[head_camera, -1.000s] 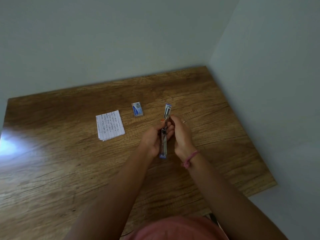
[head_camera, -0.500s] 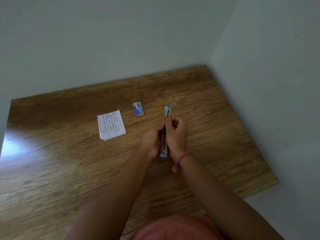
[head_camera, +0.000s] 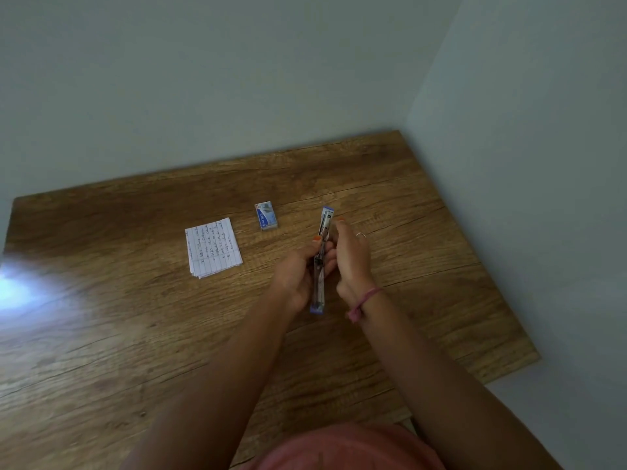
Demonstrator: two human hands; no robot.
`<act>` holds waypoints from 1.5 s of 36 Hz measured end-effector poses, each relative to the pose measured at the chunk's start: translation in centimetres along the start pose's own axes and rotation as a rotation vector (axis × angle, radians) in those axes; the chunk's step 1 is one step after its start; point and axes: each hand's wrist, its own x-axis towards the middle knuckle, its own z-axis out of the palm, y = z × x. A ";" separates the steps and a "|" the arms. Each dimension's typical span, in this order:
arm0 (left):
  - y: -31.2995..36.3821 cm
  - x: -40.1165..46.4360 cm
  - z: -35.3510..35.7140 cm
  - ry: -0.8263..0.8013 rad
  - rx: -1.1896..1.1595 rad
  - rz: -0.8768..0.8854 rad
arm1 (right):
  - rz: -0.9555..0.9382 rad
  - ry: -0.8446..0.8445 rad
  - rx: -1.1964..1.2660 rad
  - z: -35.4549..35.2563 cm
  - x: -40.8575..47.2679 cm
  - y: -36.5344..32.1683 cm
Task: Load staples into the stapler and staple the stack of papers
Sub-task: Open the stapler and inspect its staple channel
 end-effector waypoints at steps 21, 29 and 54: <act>0.2 -0.3 0.3 -0.001 0.053 -0.006 | 0.241 -0.190 0.061 -0.7 0.8 -2.0; 0.1 -0.3 0.4 0.002 0.053 0.003 | 0.265 -0.251 0.066 -1.1 1.1 -2.0; 0.0 -0.1 0.6 0.028 0.017 0.000 | 0.279 -0.307 0.068 -0.8 1.6 -1.7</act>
